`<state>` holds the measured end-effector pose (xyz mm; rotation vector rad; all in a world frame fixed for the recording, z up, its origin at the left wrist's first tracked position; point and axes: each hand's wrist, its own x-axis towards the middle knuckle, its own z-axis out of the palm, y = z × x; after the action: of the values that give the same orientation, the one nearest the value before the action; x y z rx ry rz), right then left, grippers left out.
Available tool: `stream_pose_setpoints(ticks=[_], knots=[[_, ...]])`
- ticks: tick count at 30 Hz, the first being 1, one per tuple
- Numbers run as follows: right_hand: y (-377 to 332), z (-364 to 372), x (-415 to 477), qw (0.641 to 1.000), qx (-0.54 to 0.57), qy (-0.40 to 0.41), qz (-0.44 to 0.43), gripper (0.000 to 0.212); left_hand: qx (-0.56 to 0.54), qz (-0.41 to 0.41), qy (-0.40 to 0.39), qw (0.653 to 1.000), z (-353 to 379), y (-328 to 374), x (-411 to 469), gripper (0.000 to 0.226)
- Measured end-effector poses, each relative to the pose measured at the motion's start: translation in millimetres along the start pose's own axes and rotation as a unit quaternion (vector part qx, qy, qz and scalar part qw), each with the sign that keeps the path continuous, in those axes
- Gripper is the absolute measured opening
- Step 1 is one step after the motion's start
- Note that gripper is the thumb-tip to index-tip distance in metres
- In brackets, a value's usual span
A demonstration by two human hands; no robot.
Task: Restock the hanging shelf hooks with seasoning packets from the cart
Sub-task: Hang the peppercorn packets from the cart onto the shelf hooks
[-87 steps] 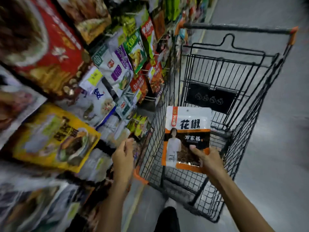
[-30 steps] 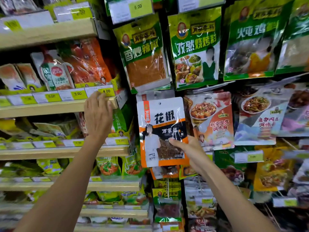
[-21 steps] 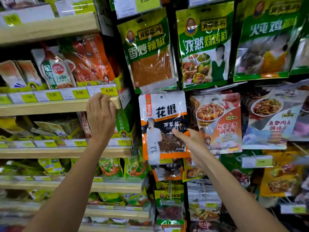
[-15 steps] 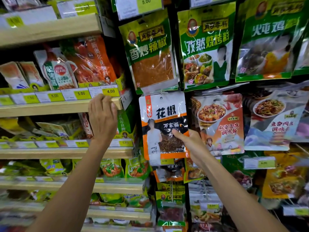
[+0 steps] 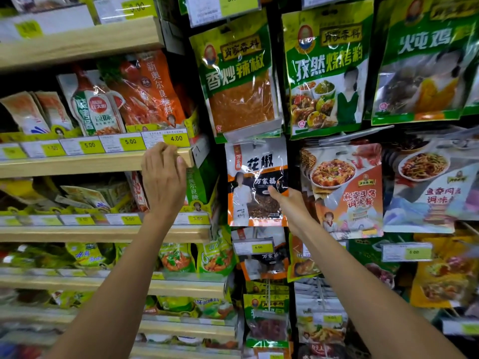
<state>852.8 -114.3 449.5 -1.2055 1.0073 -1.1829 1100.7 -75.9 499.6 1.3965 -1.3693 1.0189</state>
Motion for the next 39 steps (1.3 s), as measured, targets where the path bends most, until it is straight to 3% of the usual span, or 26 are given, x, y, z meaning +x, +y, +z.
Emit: stream_pose_setpoints(ticks=[4,7,12,15,17,20,25,28,31,39], knots=[[5,-1,3,0.999,-0.033,0.016,-0.021,0.053,-0.007,-0.004,-0.014,1.0,-5,1,1,0.026],[18,-6,-2,0.994,-0.102,0.036,-0.033,0.045,-0.023,-0.02,-0.03,0.999,-11,6,1,0.028],[42,-11,-24,0.964,-0.214,0.106,-0.12,0.04,-0.033,0.023,0.03,0.999,-20,29,-19,0.025],[40,-6,-22,0.954,-0.234,0.123,-0.14,0.058,-0.121,0.06,-0.045,0.99,-13,63,-48,0.023],[34,-2,-15,0.957,-0.216,0.122,-0.147,0.072,-0.209,-0.029,-0.142,0.967,-3,83,-61,0.032],[25,1,7,0.968,-0.173,0.117,-0.139,0.086,-0.313,-0.229,-0.241,0.89,22,95,-58,0.066],[13,-1,45,0.983,-0.12,0.079,-0.113,0.098,-0.389,-0.35,-0.301,0.798,69,82,-39,0.072],[11,-2,59,0.985,-0.091,0.044,-0.139,0.081,-0.397,-0.379,-0.324,0.77,87,76,-37,0.075],[9,-1,65,0.987,-0.076,0.028,-0.139,0.07,-0.436,-0.361,-0.326,0.757,90,78,-38,0.061],[19,-2,45,0.984,-0.066,0.028,-0.16,0.076,-0.455,-0.329,-0.302,0.77,71,82,-48,0.068]])
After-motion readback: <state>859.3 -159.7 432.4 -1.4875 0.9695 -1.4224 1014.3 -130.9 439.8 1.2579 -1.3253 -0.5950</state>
